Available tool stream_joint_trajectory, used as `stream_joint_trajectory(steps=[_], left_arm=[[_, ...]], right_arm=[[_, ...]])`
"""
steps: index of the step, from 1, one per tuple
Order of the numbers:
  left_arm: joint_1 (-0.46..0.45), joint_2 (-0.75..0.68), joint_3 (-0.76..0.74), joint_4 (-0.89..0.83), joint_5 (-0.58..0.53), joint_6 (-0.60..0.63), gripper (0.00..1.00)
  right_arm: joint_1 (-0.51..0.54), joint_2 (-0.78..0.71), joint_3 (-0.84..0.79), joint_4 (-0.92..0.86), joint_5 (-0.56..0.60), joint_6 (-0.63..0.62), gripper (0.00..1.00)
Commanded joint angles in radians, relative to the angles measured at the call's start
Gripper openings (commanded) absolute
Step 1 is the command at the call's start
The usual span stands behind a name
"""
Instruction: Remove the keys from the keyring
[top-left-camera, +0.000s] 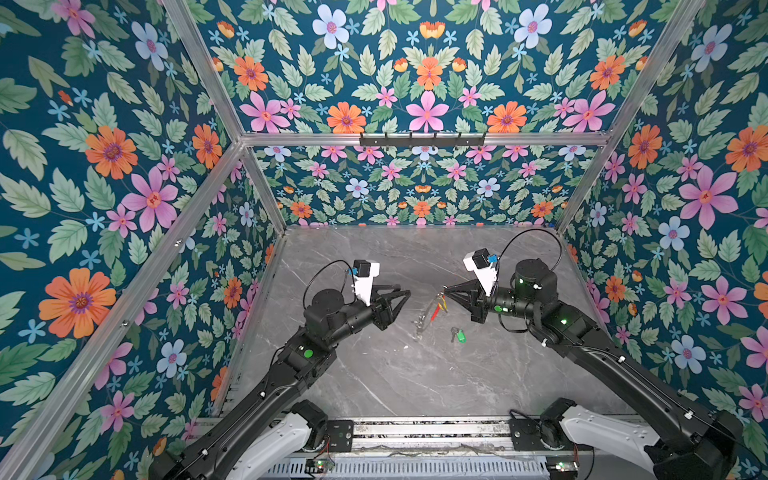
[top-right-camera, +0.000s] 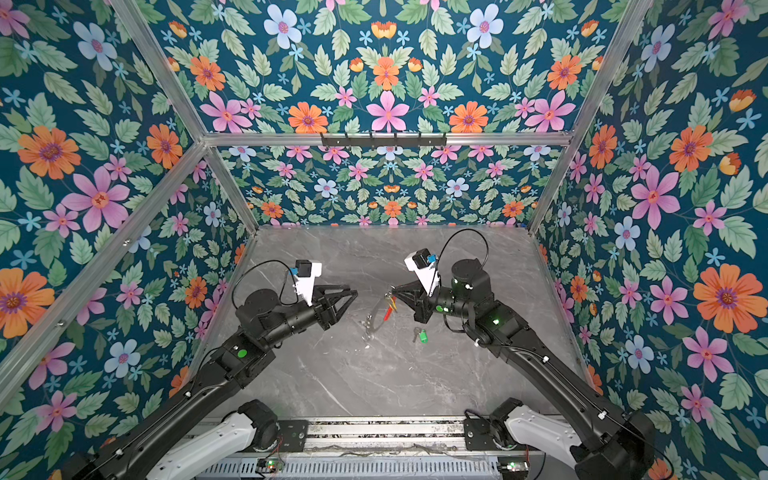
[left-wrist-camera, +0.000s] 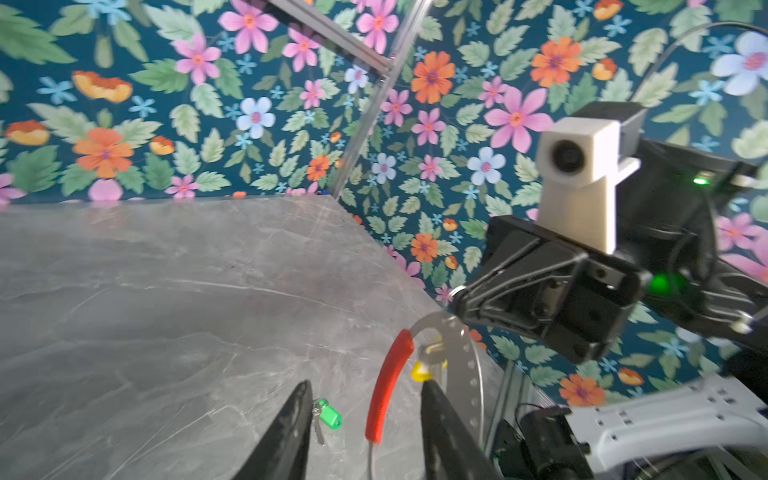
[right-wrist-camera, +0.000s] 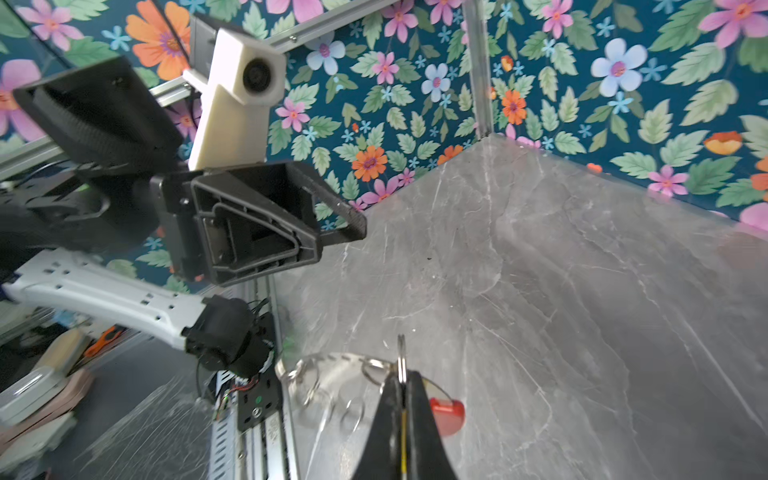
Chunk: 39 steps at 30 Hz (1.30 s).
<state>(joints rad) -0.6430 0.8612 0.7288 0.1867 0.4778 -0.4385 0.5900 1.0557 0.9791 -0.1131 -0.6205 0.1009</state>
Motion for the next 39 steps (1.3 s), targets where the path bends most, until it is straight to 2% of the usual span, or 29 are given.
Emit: stream_joint_trajectory(steps=[1,8,14,23,28,39], left_arm=[[0.0,0.038,0.036,0.093,0.207,0.066,0.43],[0.0,0.111,0.055,0.214,0.458,0.024,0.37],[-0.001,0.174,0.07,0.235,0.537,-0.017,0.34],[-0.001,0.2,0.07,0.268,0.57,-0.051,0.17],[-0.001,0.211,0.061,0.312,0.589,-0.084,0.17],[-0.001,0.23,0.046,0.386,0.598,-0.144,0.01]], right_arm=[[0.0,0.009,0.018,-0.022,-0.159,-0.025,0.0],[-0.001,0.026,0.042,-0.055,-0.292,-0.041,0.0],[-0.001,0.039,0.051,-0.041,-0.307,-0.024,0.0],[-0.001,0.05,0.061,-0.05,-0.295,-0.023,0.0],[0.0,0.056,0.064,-0.047,-0.284,-0.02,0.0],[0.001,0.064,0.066,-0.022,-0.272,-0.004,0.0]])
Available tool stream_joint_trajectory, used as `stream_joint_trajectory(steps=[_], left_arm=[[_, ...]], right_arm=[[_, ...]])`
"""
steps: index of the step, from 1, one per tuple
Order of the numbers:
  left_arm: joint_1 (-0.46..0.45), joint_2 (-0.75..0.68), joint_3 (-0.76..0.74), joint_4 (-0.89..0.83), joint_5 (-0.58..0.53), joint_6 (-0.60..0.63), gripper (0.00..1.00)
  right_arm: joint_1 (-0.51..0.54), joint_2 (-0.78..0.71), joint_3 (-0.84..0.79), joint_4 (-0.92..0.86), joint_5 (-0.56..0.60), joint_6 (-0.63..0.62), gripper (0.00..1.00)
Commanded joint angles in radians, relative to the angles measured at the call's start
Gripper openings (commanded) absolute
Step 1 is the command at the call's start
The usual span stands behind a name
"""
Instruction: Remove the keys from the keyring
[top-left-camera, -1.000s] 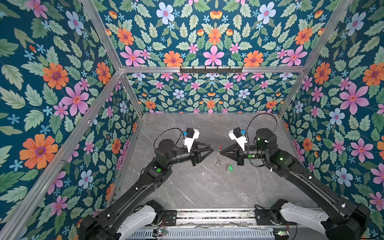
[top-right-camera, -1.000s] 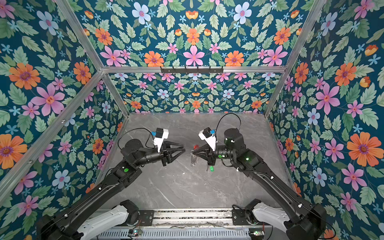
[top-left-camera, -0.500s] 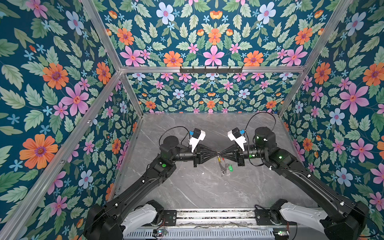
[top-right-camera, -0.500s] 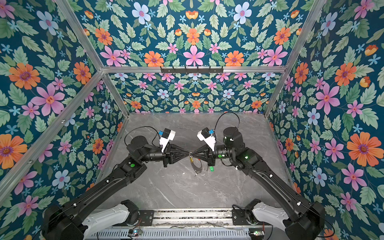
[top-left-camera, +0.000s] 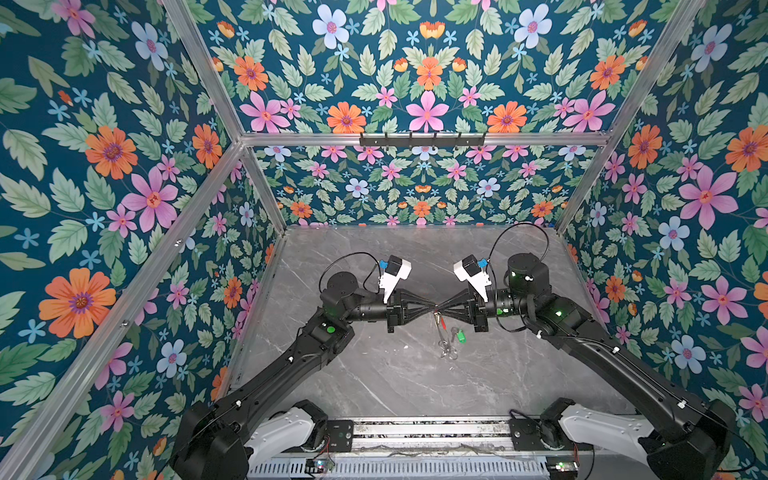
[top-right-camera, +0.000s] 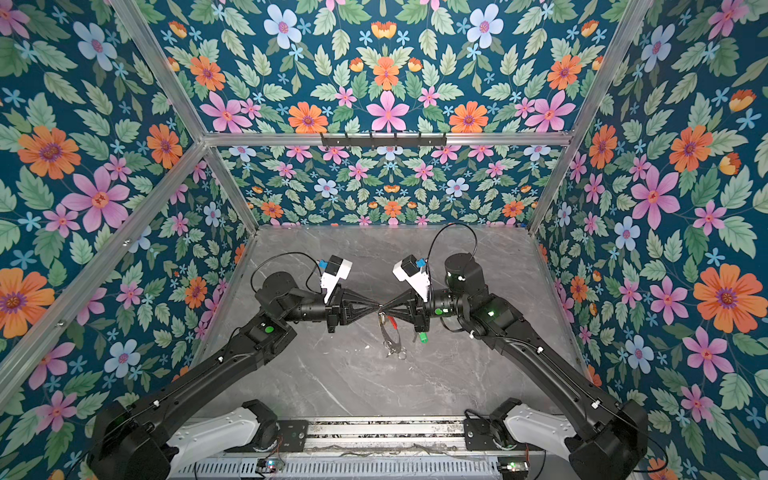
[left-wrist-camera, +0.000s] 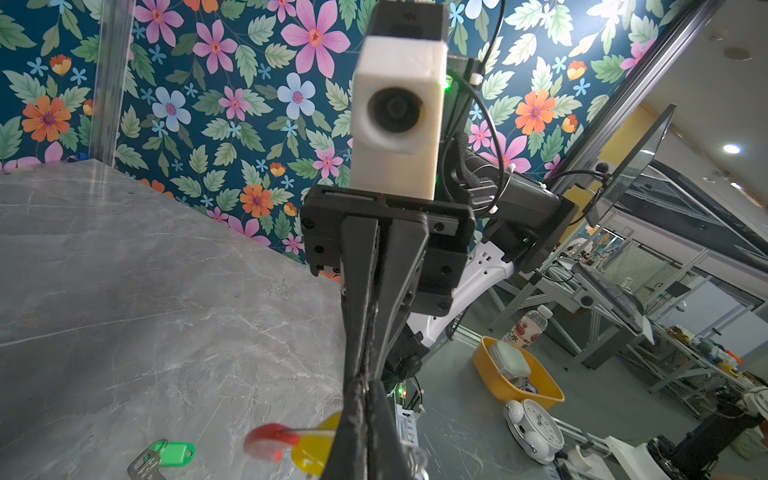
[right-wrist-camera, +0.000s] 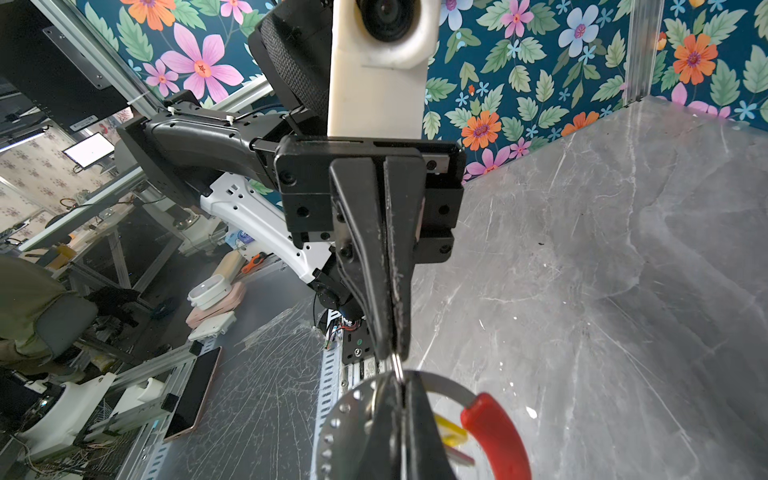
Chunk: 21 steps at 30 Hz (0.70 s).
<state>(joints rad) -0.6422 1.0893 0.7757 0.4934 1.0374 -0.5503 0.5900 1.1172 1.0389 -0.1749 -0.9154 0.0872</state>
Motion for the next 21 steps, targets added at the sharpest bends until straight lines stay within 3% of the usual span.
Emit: stream_joint_trajectory(steps=[1,10,12,16,21], left_arm=[[-0.002,0.004,-0.006,0.095,0.038,-0.044,0.0],[-0.004,-0.002,-0.046,0.215,-0.004,-0.115,0.0],[-0.005,-0.021,-0.062,0.225,-0.039,-0.109,0.0],[-0.007,-0.061,-0.093,0.254,-0.116,-0.088,0.0],[-0.008,-0.113,-0.136,0.306,-0.215,-0.063,0.0]], right_arm=[[0.0,0.003,0.008,0.038,0.025,0.011,0.0],[0.004,-0.001,0.006,0.077,0.048,0.039,0.0],[0.004,-0.007,0.002,0.09,0.058,0.05,0.07],[0.003,-0.038,-0.031,0.17,0.096,0.093,0.3],[0.004,-0.118,-0.104,0.327,0.17,0.178,0.41]])
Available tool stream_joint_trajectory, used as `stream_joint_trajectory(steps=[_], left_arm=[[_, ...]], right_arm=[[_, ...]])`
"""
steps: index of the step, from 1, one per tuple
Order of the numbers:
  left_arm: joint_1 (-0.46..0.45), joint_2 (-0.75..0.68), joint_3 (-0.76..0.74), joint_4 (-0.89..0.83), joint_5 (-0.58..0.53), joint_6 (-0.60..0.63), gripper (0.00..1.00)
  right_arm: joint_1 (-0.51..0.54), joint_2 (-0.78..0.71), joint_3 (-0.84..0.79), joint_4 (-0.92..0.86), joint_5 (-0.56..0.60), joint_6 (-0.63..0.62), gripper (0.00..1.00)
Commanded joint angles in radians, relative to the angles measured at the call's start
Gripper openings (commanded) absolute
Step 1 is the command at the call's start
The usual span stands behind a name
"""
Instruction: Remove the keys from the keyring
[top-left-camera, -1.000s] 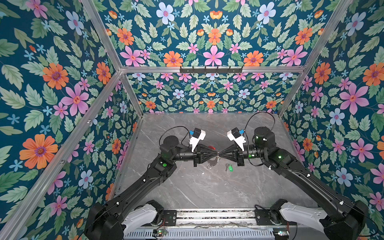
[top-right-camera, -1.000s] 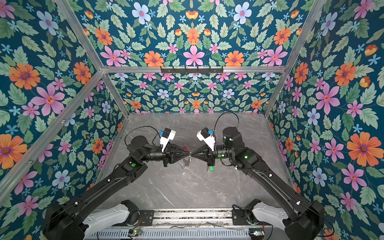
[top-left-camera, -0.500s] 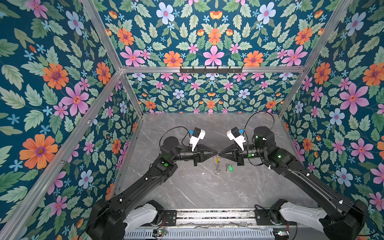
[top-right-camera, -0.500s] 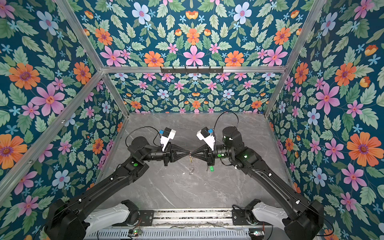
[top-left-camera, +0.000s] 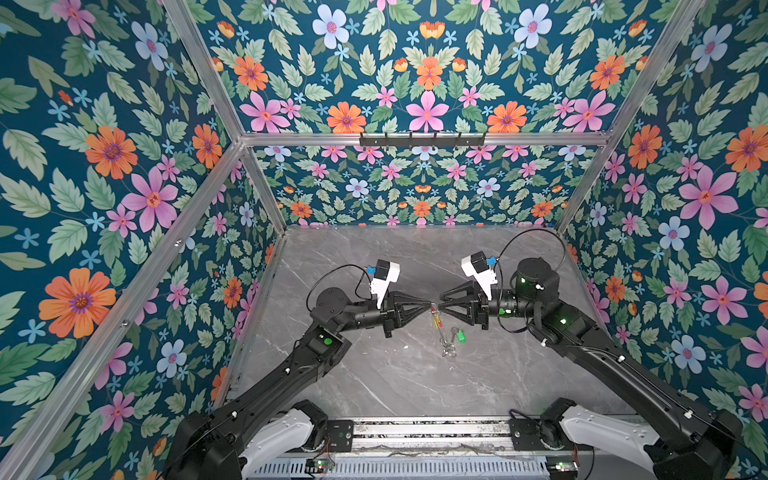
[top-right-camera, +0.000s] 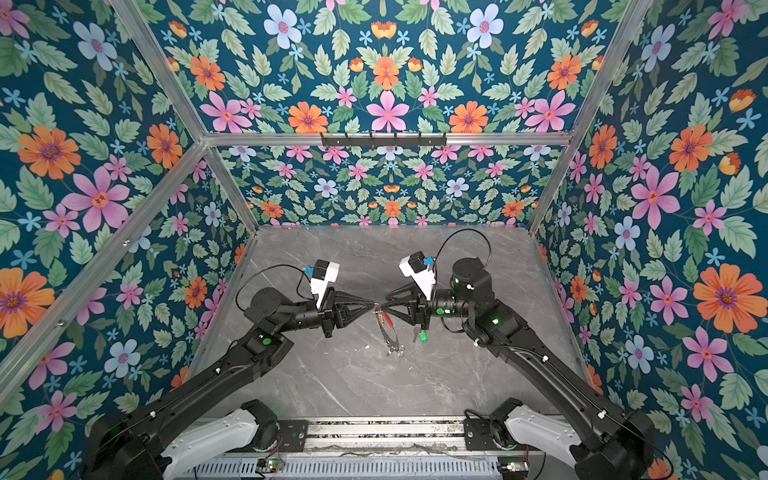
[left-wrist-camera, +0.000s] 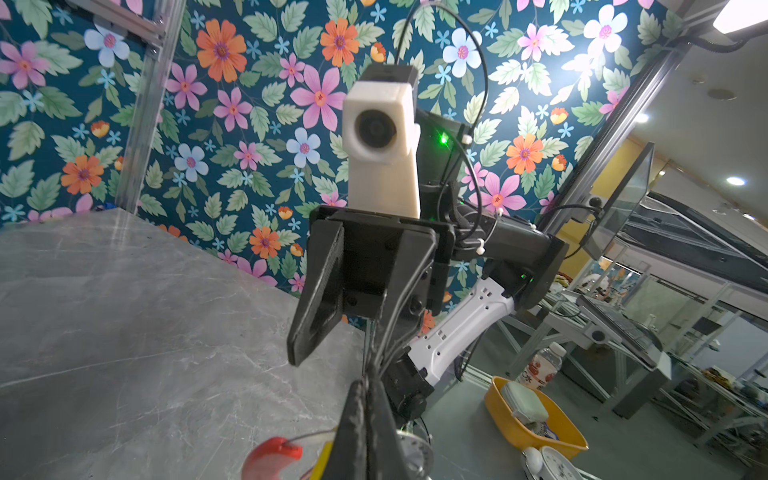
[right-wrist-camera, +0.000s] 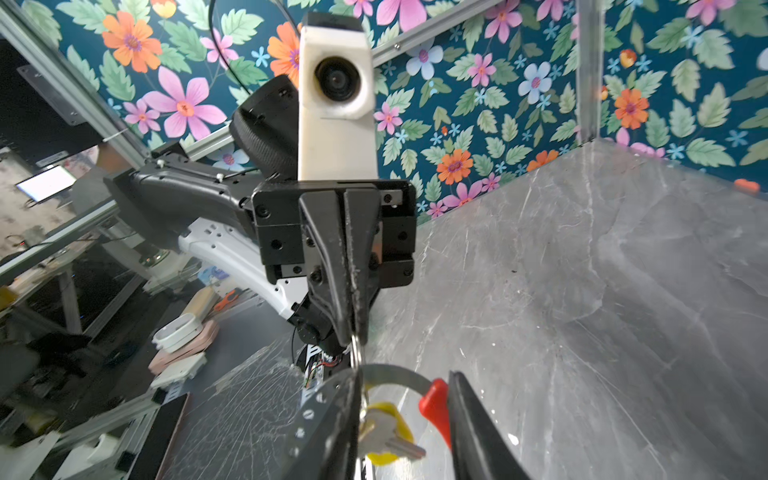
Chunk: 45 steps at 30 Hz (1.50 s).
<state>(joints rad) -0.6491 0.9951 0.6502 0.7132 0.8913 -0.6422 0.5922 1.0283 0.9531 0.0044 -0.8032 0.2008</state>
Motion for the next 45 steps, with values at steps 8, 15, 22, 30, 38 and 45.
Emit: stream_joint_trajectory(steps=[8,15,22,30,38,45], left_arm=[[-0.012,-0.05,-0.081,0.31,-0.163,0.025,0.0],[-0.027,-0.004,-0.095,0.511,-0.171,-0.024,0.0],[-0.032,0.034,-0.096,0.63,-0.172,-0.055,0.0],[-0.035,0.067,-0.09,0.669,-0.143,-0.081,0.0],[-0.037,0.091,-0.09,0.695,-0.137,-0.092,0.0],[-0.038,0.09,-0.092,0.682,-0.147,-0.083,0.0]], right_arm=[[0.003,-0.052,-0.062,0.328,0.057,0.207,0.44],[0.045,0.013,-0.033,0.406,0.006,0.255,0.43],[0.091,0.042,-0.007,0.419,0.012,0.247,0.38],[0.095,0.038,-0.003,0.408,-0.012,0.241,0.34],[0.101,0.069,0.033,0.41,-0.08,0.264,0.21],[0.104,0.055,0.049,0.365,-0.092,0.254,0.1]])
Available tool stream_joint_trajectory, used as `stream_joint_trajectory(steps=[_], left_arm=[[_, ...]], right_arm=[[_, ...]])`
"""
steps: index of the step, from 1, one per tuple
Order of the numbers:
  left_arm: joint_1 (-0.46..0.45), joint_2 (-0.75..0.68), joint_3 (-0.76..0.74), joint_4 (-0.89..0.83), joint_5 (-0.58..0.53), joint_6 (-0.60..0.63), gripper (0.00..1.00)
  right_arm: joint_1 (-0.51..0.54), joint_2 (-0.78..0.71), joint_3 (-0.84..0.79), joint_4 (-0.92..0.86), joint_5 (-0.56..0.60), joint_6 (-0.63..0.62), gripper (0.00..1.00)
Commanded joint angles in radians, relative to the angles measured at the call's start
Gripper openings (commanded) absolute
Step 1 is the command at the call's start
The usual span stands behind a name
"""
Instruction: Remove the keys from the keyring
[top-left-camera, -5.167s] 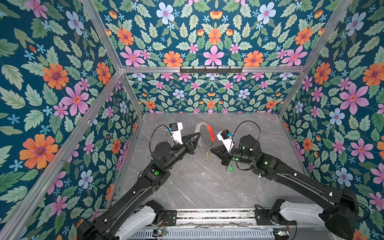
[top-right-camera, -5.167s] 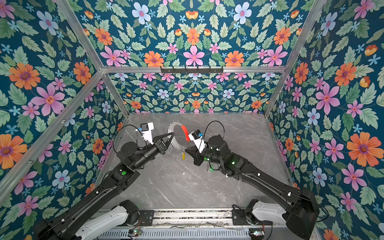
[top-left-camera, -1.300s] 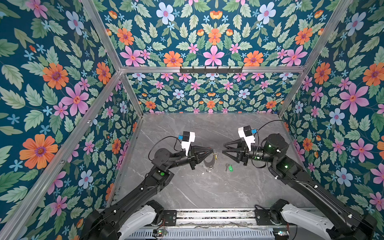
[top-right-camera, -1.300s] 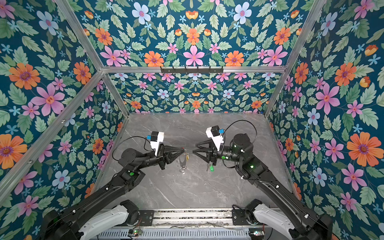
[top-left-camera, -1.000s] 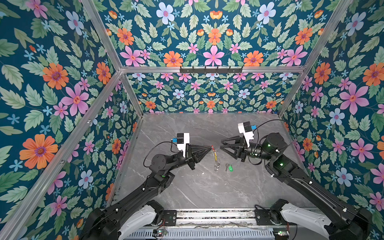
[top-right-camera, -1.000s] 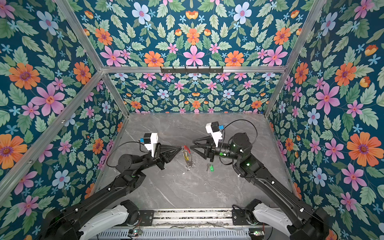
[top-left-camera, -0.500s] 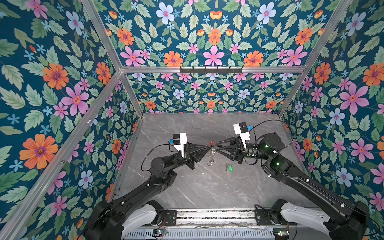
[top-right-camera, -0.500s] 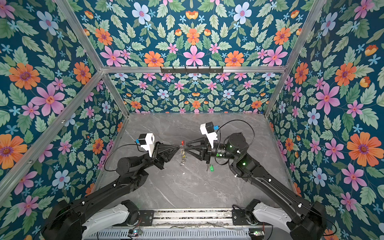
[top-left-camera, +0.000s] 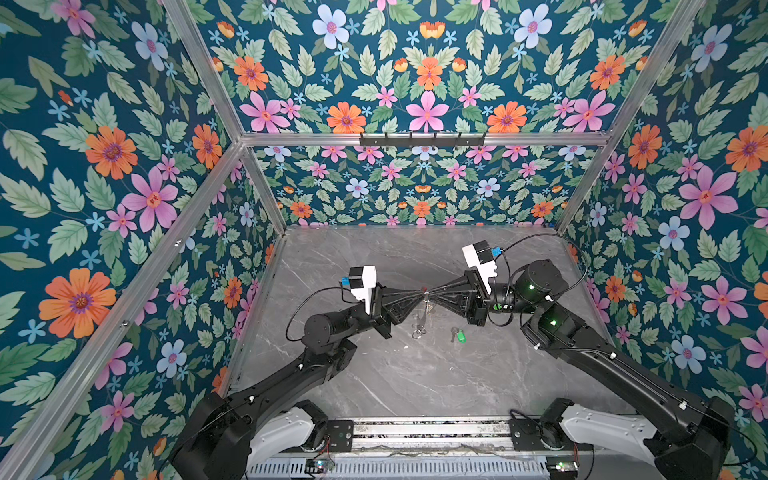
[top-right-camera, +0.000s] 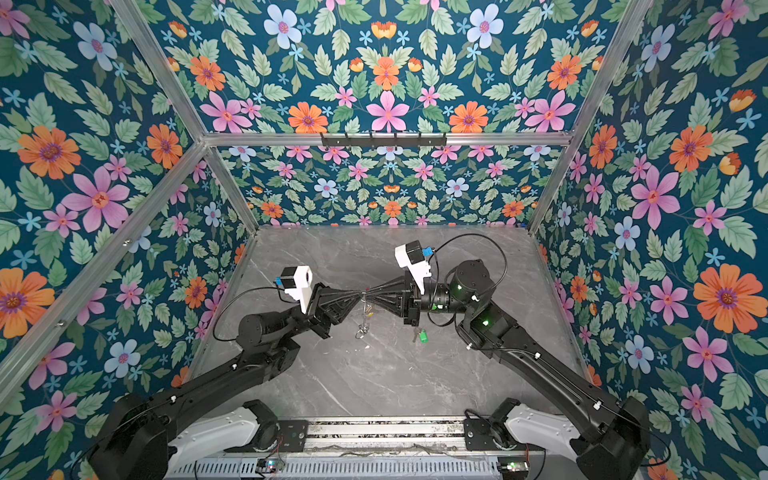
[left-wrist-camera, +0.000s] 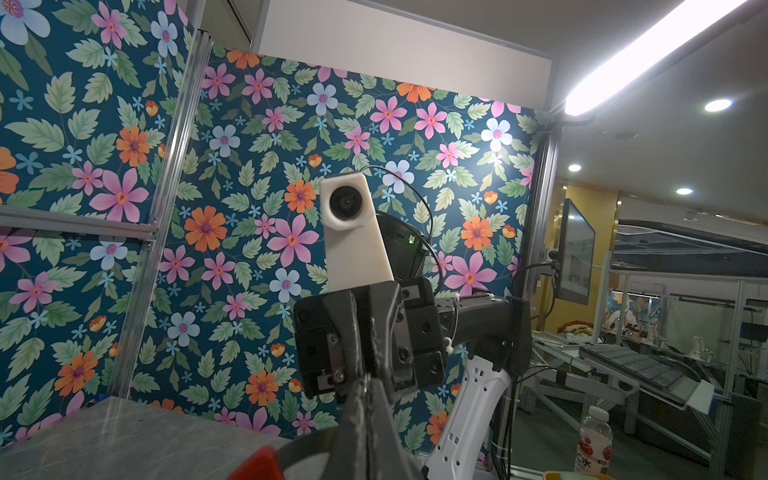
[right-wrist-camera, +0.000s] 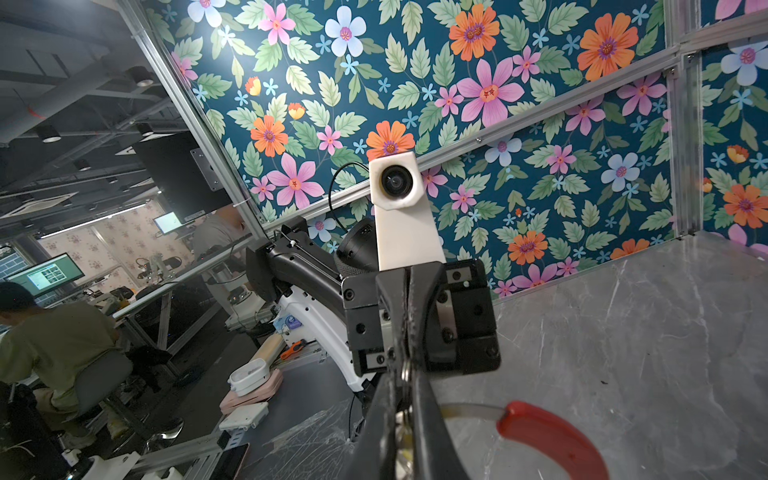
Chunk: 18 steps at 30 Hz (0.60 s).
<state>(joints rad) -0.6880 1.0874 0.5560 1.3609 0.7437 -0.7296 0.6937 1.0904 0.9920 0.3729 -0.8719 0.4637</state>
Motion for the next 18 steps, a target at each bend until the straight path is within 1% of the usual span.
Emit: stream_joint_trajectory(steps=[1,3,5,7,13,16,18], left_arm=[[0.001,-0.002,0.004,0.034,0.001,0.004,0.0],[0.002,-0.003,0.005,0.036,0.003,0.005,0.0],[0.001,-0.002,0.008,0.037,0.006,0.005,0.0],[0.001,-0.001,0.008,0.037,0.006,0.004,0.0],[0.001,0.005,0.008,0.034,0.008,0.001,0.0],[0.0,0.006,0.008,0.025,0.008,0.0,0.0],[0.001,0.004,0.011,0.006,0.006,-0.008,0.0]], right_arm=[[0.004,-0.007,0.014,-0.021,-0.022,-0.015,0.11],[0.004,-0.01,0.014,-0.038,-0.017,-0.023,0.17],[0.005,-0.012,0.015,-0.06,-0.003,-0.035,0.17],[0.006,-0.013,0.018,-0.079,0.004,-0.045,0.12],[0.006,-0.016,0.027,-0.119,0.007,-0.068,0.01],[0.006,-0.019,0.032,-0.154,0.017,-0.088,0.0],[0.006,-0.025,0.047,-0.215,0.029,-0.116,0.0]])
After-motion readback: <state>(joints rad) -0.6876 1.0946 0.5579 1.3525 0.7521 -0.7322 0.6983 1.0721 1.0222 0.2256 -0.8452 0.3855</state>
